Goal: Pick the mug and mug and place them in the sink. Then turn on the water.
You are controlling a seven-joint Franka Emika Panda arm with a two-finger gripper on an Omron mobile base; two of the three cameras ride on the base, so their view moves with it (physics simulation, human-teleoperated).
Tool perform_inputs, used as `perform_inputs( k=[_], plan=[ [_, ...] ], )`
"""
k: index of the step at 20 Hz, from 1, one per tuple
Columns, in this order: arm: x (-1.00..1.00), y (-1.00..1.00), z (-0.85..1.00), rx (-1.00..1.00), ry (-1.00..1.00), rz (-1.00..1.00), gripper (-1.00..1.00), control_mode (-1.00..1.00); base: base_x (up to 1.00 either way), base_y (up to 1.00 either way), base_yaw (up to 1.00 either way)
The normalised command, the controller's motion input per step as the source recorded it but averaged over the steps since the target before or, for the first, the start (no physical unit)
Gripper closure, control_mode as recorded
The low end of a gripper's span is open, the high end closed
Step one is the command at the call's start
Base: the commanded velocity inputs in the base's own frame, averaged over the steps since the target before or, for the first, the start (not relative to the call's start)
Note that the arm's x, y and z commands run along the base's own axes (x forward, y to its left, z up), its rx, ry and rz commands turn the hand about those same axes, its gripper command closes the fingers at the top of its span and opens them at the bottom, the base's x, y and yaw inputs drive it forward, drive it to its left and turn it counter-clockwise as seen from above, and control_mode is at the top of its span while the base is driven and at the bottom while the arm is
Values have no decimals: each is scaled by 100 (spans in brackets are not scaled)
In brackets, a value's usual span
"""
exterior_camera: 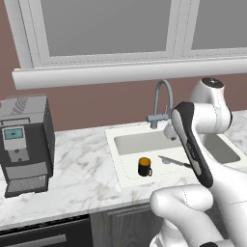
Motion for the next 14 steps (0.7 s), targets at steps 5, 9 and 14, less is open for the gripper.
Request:
perform_inputs(
  k=[5,9,14],
  plan=[
    [-28,-7,25,0,-3,0,-100,-100,0,0,0],
    [-39,-13,23,0,-4,0,-100,-100,0,0,0],
    [-40,-6,17,0,-3,0,-100,-100,0,0,0]
  ],
)
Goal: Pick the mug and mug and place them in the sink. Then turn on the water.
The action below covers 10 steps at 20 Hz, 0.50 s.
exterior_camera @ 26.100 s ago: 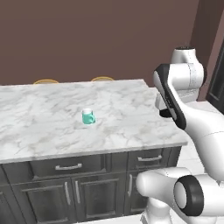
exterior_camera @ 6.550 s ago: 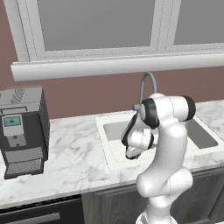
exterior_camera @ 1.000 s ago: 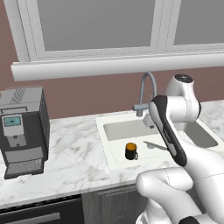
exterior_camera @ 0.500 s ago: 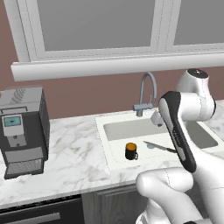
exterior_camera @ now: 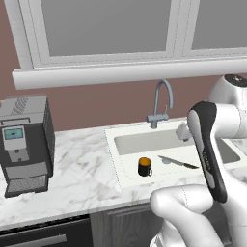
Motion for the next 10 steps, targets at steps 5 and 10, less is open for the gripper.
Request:
perform_inputs(
  k=[5,10],
  plan=[
    [-28,0,11,0,0,0,-100,-100,0,0,0],
    [-40,0,0,0,0,0,-100,-100,0,0,0]
  ],
)
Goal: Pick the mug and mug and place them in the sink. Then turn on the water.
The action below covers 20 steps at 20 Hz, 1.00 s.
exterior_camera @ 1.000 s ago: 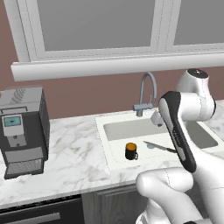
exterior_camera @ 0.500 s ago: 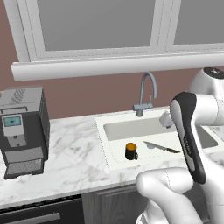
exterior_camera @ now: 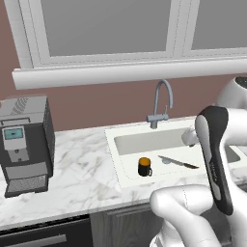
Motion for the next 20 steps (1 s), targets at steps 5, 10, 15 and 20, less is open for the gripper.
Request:
perform_inputs(
  k=[5,10,15,20],
  plan=[
    [-35,1,0,0,0,-3,-100,-100,0,0,0],
    [-11,11,2,0,0,-7,-100,-100,0,0,0],
    [0,23,9,-1,0,-8,-100,-100,0,0,0],
    [0,11,6,0,-1,-4,-100,-100,0,0,0]
  ],
)
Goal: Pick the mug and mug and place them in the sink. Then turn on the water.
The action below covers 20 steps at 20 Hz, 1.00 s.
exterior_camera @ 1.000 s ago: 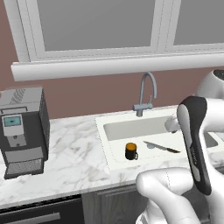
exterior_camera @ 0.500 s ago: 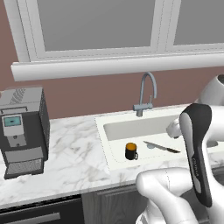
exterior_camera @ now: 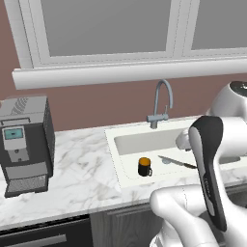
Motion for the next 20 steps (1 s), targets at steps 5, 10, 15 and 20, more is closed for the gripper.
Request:
perform_inputs(
  k=[5,10,15,20],
  plan=[
    [0,1,3,0,0,0,-100,-100,0,0,0],
    [0,0,0,0,0,0,-100,-100,0,0,0],
    [0,0,0,0,0,0,-100,100,0,0,0],
    [0,0,0,0,0,0,-100,100,-52,-20,-5]
  ],
)
